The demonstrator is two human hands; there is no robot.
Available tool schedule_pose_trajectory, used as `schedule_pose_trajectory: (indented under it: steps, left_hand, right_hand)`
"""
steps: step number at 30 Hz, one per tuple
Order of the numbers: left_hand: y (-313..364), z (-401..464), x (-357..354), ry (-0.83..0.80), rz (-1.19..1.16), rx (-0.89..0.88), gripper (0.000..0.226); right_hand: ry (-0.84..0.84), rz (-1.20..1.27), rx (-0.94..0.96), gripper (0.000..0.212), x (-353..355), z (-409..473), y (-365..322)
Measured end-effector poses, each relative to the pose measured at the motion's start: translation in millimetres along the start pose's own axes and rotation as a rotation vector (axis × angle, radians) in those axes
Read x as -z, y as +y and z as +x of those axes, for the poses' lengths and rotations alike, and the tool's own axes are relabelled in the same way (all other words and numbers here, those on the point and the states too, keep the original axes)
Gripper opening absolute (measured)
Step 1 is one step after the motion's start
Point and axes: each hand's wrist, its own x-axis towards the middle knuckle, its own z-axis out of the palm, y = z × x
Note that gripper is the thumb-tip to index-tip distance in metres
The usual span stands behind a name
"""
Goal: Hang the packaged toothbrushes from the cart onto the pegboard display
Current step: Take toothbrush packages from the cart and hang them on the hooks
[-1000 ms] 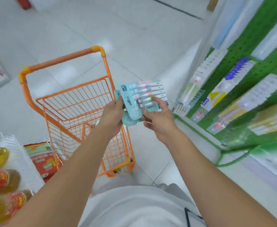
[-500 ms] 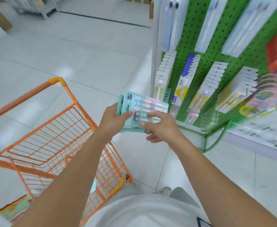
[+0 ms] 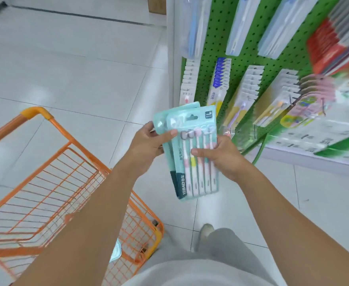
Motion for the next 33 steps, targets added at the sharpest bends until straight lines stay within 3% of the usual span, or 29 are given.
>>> schedule_pose_trajectory:
  steps: [4,12,16,19,25,33]
  left_hand:
    - [-52.3,6.8,-13.5,-0.075,0.048,0.158,0.028]
    - [-151.3,44.8,-14.8,0.158,0.065,0.391,0.033]
    - [-207.3,92.9,1.1,0.245,0.128,0.410,0.028]
    - [-250.1,138.6,17.4,0.342,0.186,0.447,0.019]
    - [-316.8,224.8,48.2,0.590,0.460,0.378,0.027]
    - [-336.5,283.8,88.8,0.593,0.618,0.236,0.030]
  right_hand:
    - [0.089,0.179,-0.038,0.035,0.3,4.8,22.8]
    - [0.183,0.135,-0.359,0.025,24.1,33.0,116.4]
    - [0.196,0.154,-0.420,0.023,36.9,80.0,176.3]
    - [0.153,0.094,-0.418,0.024,42.6,130.9,226.4]
    - [0.163,-0.037,-0.326,0.018,46.4,225.9,300.8]
    - [0.185,-0.046,-0.054,0.018,48.8,282.1,333.7]
